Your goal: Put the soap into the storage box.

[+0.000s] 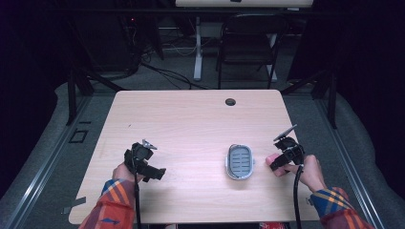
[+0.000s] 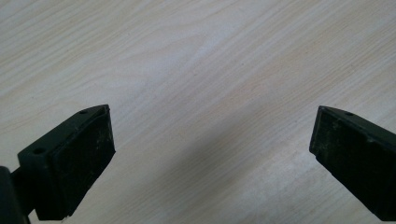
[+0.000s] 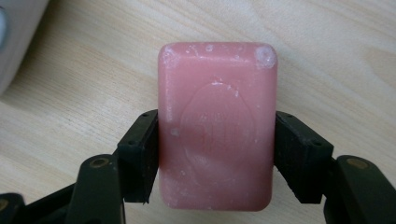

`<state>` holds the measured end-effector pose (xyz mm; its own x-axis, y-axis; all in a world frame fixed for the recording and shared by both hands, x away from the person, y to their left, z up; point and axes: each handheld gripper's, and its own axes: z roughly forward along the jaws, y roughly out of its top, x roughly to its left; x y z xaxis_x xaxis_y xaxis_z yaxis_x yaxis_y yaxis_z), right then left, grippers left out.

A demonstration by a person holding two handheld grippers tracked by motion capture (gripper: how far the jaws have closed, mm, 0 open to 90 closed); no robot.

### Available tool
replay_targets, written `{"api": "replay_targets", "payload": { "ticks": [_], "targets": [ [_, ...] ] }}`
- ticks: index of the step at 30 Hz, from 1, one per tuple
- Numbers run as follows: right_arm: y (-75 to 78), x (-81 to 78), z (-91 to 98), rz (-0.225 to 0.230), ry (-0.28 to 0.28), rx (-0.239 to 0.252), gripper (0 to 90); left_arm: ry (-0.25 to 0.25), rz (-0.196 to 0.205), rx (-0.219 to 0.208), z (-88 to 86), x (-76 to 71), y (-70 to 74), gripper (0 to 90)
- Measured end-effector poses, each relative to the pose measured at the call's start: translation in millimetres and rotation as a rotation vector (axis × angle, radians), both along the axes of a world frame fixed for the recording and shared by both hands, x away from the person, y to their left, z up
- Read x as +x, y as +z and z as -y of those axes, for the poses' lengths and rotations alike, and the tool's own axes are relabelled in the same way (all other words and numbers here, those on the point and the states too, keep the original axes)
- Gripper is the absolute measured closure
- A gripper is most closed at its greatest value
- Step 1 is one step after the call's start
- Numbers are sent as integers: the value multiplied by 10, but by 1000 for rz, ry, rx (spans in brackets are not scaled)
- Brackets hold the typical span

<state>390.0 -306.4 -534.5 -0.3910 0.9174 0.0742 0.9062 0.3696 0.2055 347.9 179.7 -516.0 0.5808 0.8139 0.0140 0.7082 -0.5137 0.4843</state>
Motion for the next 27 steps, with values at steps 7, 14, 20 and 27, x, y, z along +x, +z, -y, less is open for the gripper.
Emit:
{"api": "replay_targets", "payload": {
  "ticks": [7, 14, 20, 27],
  "targets": [
    [107, 13, 37, -2, 22, -17, 371, 0, -1, 0, 1, 0, -2, 0],
    [189, 15, 47, 10, 40, -32, 371, -1, -6, 4, 5, 2, -4, 0],
    [297, 25, 24, 24, 64, -42, 372, -4, -7, 9, 7, 2, -6, 0],
    [398, 62, 4, 41, 66, -50, 372, -6, -10, 9, 3, 5, -7, 0]
  ]
}}
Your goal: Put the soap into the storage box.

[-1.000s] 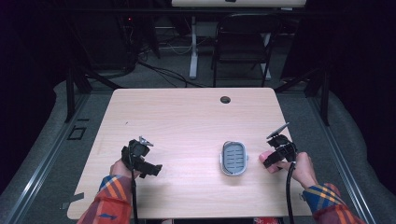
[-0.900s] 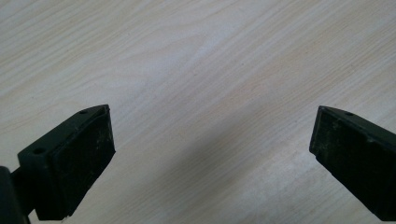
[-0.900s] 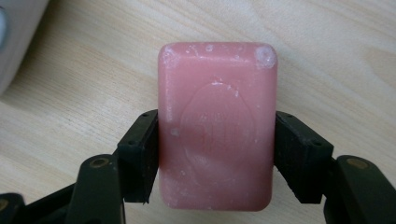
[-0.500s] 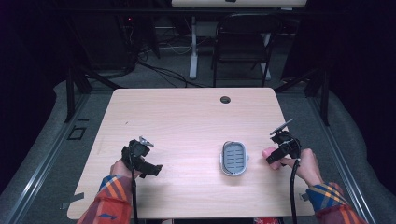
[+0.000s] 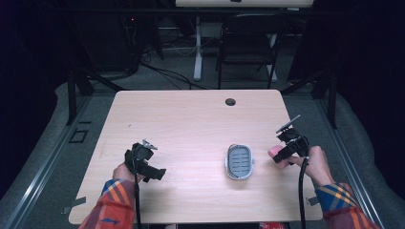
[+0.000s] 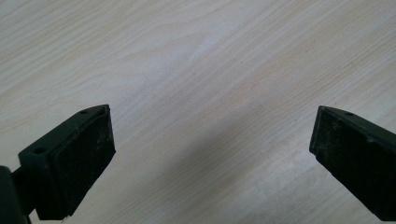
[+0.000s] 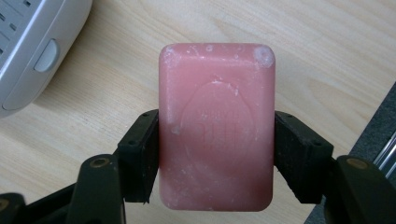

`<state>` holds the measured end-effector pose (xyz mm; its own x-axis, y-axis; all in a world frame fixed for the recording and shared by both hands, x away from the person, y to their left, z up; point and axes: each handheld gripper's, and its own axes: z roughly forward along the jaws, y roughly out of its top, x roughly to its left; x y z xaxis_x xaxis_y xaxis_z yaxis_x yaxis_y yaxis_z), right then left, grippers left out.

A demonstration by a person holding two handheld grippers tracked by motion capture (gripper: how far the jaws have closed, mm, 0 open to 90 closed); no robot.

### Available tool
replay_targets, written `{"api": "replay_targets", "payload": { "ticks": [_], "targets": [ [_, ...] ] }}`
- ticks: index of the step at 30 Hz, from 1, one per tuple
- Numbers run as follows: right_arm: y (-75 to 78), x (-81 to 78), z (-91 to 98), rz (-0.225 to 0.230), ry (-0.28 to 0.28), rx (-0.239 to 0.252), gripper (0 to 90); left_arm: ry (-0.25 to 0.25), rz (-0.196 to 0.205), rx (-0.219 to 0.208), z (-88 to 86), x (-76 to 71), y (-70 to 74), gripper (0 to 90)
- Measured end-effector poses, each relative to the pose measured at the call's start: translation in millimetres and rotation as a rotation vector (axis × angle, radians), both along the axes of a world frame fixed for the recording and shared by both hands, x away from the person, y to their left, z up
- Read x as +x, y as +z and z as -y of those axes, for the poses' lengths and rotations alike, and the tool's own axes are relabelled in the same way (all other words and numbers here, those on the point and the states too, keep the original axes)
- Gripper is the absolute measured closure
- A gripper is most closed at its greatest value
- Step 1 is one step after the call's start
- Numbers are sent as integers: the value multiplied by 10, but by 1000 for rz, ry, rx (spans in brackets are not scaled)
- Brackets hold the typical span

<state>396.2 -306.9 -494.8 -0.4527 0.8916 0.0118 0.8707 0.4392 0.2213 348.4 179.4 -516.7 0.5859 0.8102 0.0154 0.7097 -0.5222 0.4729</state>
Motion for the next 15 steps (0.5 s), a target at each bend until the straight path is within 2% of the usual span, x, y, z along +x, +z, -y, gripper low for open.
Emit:
{"api": "replay_targets", "payload": {
  "ticks": [5, 7, 8, 11, 14, 15],
  "targets": [
    [54, 4, -29, 17, 1, 12, 372, 0, 0, 1, -1, 1, -1, 0],
    [99, 7, -52, 11, 18, 9, 372, 1, 1, 2, 2, 0, -2, 0],
    [129, 3, -84, 26, 25, 7, 372, 0, 1, 1, 3, 1, -3, 0],
    [175, 12, -109, 22, 43, 2, 372, -1, 1, 0, 4, 2, -6, 0],
    [202, 17, -186, 38, 48, 8, 372, -1, 0, 0, 4, 2, -7, 0],
    [218, 25, -199, 31, 60, -6, 372, -1, 0, 0, 4, 2, -7, 0]
  ]
}}
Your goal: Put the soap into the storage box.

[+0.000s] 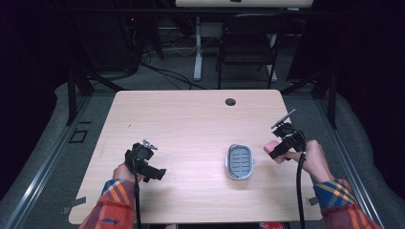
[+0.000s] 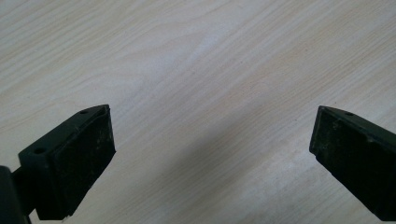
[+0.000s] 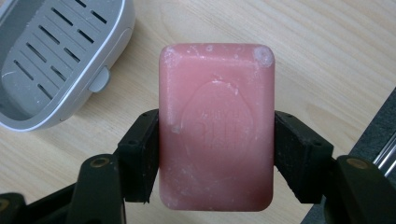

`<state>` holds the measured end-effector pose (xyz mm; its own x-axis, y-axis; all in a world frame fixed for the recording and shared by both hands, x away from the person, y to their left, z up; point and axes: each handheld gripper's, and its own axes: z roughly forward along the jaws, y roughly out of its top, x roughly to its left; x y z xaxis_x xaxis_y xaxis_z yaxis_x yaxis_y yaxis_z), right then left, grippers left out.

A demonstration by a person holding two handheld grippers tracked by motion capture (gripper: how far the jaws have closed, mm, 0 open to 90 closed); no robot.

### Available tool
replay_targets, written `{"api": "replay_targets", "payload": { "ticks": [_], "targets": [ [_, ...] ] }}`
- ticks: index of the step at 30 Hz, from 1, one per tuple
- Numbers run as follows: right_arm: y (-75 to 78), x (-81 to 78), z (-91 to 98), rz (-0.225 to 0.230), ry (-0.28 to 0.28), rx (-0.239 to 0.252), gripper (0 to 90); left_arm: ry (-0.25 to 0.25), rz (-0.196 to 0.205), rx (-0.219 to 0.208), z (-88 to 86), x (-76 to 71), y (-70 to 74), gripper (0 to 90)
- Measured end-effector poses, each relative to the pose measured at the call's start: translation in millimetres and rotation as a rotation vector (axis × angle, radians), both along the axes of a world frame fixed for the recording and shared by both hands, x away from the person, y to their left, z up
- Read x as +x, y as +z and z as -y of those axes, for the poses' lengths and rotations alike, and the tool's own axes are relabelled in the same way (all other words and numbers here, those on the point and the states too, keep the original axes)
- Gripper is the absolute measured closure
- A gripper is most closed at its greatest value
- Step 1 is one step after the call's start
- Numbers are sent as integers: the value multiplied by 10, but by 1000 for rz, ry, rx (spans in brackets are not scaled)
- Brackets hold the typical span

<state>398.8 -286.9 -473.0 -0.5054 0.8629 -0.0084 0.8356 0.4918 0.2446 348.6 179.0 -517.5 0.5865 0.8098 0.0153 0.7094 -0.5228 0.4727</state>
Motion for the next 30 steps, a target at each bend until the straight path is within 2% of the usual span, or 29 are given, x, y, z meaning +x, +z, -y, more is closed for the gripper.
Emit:
{"api": "replay_targets", "payload": {
  "ticks": [1, 16, 18, 21, 24, 30],
  "targets": [
    [-5, 0, -17, 5, -2, 13, 372, 0, -1, 1, -1, 0, 1, 0],
    [126, 12, -153, 14, 36, -10, 373, -6, 0, 1, 4, 3, -1, 0],
    [151, 19, -165, 4, 53, -16, 373, -5, -1, 0, 4, 2, -1, 0],
    [162, 10, -209, 15, 47, 2, 373, -7, -2, -1, 10, 5, -1, 0],
    [187, 11, -227, 5, 64, 1, 373, -10, -3, 1, 12, 4, -1, 0],
    [219, -8, -299, 13, 78, -5, 373, -9, -3, 1, 11, 1, -1, 0]
  ]
}}
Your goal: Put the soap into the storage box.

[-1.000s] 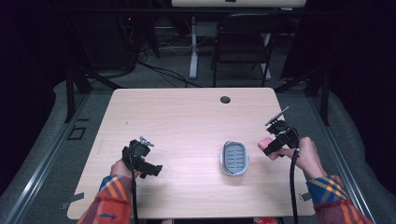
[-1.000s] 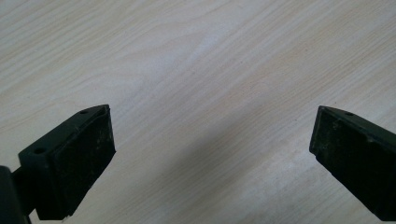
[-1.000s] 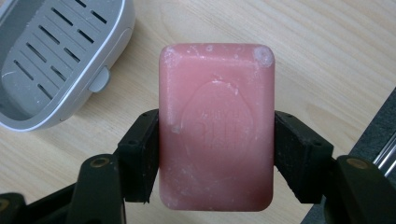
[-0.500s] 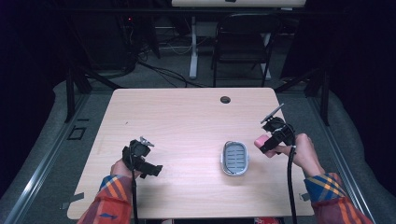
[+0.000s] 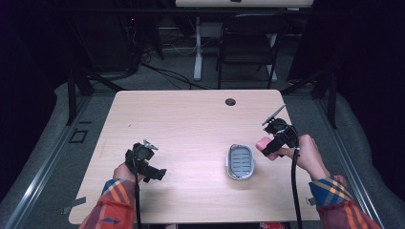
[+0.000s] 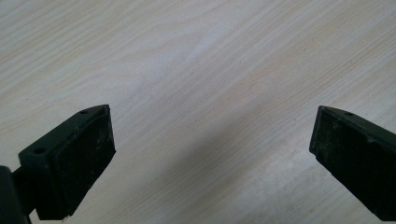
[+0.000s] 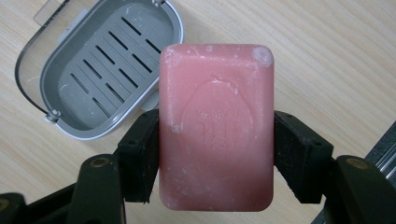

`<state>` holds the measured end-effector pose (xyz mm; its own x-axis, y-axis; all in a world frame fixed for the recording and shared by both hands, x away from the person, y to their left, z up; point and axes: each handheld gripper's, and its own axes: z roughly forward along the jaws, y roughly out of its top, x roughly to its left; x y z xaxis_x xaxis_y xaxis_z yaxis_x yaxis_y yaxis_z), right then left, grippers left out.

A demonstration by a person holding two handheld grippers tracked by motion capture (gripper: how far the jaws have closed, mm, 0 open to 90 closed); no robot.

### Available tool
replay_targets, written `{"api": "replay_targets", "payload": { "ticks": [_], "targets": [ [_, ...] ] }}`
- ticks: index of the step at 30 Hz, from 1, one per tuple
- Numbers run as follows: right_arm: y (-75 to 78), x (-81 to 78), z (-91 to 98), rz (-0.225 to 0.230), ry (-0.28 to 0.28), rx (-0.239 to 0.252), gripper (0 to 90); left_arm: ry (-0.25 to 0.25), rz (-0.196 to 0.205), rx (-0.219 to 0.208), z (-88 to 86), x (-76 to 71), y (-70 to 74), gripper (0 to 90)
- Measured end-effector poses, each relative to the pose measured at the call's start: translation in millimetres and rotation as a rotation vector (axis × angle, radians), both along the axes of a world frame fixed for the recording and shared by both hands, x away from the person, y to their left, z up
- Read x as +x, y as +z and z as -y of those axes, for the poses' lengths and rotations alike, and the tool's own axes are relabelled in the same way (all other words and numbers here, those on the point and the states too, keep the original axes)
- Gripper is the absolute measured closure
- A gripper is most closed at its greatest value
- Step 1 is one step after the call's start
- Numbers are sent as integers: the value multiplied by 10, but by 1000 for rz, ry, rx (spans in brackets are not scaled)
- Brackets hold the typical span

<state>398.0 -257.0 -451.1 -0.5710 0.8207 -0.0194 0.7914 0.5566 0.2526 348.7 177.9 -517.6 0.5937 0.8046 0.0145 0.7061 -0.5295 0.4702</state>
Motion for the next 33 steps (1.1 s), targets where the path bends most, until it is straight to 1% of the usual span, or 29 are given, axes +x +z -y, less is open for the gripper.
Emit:
{"api": "replay_targets", "payload": {
  "ticks": [1, 4, 5, 7, 8, 9, 11, 13, 17, 18, 19, 20, 22, 23, 25, 26, 27, 28, 29, 31, 33],
  "targets": [
    [9, 3, -6, -8, 10, 2, 373, 0, 0, 0, 0, -1, 0, 0],
    [18, -2, -31, -4, 11, 2, 373, 1, 2, -2, -2, -4, -1, 0],
    [25, 1, -57, -9, 19, 2, 373, 1, -1, -1, -8, -4, 0, 0],
    [21, 3, -79, -13, 20, 22, 373, 1, 1, 0, -9, -6, 1, 0],
    [21, 3, -79, -13, 20, 22, 373, 1, 1, 0, -9, -6, 1, 0],
    [17, 7, -111, -19, 32, 16, 372, 0, 0, 0, -6, -5, 2, 0],
    [13, 7, -129, -20, 34, 8, 373, 0, 1, 0, -5, -4, 0, 0],
    [-8, 17, -179, -31, 44, 5, 372, -3, 1, 2, -4, -4, 1, 0],
    [-43, 21, -237, -33, 40, 6, 372, -2, 1, 1, -4, -5, 1, 0],
    [-58, 33, -272, -43, 50, -8, 373, -3, 0, 2, -4, -4, 2, 0],
    [-58, 33, -272, -43, 50, -8, 373, -3, 0, 2, -4, -4, 2, 0],
    [-74, 44, -312, -54, 58, -16, 372, -4, 0, 4, -4, -4, 2, 0],
    [-86, 48, -335, -58, 63, -19, 372, -5, -1, 4, -4, -4, 2, 0],
    [-117, 53, -389, -57, 63, -22, 372, -4, -1, 4, -4, -5, 2, 0],
    [-121, 59, -404, -63, 68, -27, 372, -5, -1, 4, -4, -4, 2, 0],
    [-132, 73, -448, -74, 78, -49, 372, -4, -2, 4, -2, -5, 1, 0],
    [-132, 73, -448, -74, 78, -49, 372, -4, -2, 4, -2, -5, 1, 0],
    [-167, 63, -474, -57, 58, -29, 372, -6, -2, 6, -3, -5, 3, 0],
    [-177, 82, -505, -76, 76, -51, 372, -7, -1, 5, -5, -5, 3, 0],
    [-203, 90, -533, -78, 77, -57, 371, -6, -1, 6, -5, -4, 2, 0],
    [-220, 94, -544, -76, 73, -50, 371, -5, -3, 5, -3, -5, 2, 0]
  ]
}}
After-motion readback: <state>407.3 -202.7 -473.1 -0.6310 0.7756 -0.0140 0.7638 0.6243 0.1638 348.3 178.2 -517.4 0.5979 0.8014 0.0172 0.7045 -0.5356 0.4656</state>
